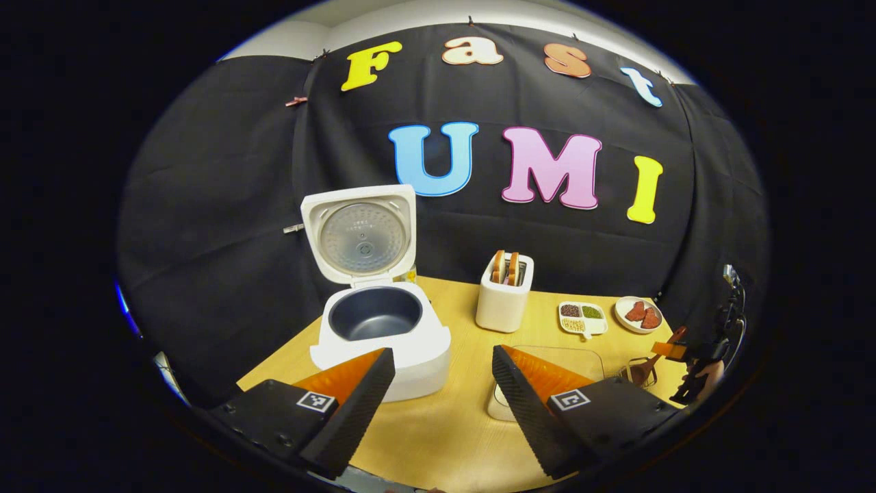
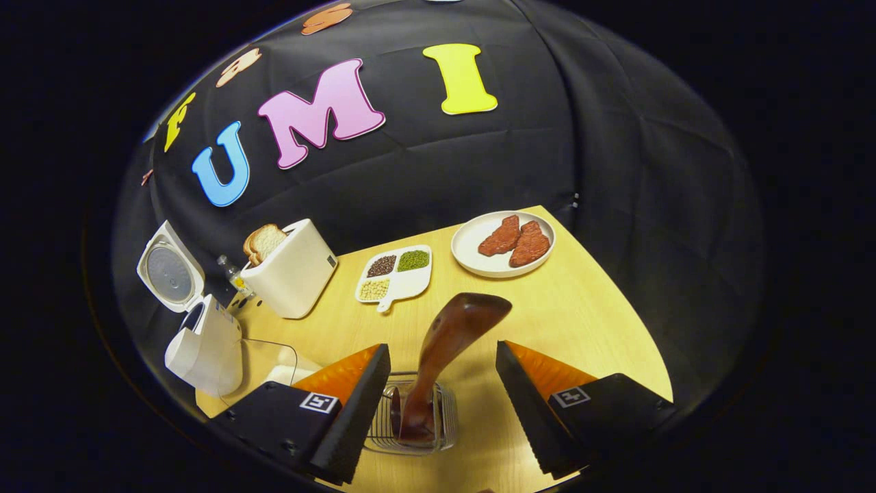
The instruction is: Close the left gripper, press the button to open the rice cooker; take a wooden spoon from the chopstick holder with the right hand, scoop a spoonful of rice and pour it into the rice cooker, then put the wooden spoon back into the chopstick holder.
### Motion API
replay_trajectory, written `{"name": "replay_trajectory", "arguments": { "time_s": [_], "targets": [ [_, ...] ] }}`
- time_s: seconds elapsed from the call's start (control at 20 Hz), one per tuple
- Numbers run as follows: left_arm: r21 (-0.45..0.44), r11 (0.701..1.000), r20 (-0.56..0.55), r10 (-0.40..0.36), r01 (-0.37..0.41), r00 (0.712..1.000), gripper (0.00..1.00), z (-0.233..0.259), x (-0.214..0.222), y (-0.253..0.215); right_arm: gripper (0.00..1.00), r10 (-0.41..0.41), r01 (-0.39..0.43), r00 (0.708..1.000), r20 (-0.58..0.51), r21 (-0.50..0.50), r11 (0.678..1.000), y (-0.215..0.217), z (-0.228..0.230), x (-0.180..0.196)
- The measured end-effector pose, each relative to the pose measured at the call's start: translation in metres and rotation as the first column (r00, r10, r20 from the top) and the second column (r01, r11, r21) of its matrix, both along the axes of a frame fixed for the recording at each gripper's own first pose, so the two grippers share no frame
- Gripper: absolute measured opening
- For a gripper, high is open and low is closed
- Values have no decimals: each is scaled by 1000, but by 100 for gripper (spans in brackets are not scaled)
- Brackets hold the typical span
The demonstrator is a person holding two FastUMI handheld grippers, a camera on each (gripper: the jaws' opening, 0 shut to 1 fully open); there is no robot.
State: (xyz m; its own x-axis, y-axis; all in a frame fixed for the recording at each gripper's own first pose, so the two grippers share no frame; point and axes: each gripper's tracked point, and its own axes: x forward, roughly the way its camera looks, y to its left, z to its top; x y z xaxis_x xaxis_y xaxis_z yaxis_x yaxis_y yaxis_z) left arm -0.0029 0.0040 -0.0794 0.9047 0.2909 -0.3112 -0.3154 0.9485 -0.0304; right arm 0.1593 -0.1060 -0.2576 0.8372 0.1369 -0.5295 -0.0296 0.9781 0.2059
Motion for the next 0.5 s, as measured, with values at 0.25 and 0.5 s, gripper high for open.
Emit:
{"name": "replay_trajectory", "arguments": {
  "time_s": [0.25,0.5],
  "targets": [
    [-187,981,-42,35,-42,999,97,-43,-18,-6,73,16,-16,1000,-9,32,999,16,-17,21],
    [-203,978,-26,45,-49,999,95,-49,-22,2,22,-21,26,998,-65,69,997,18,-19,18]
  ]
}}
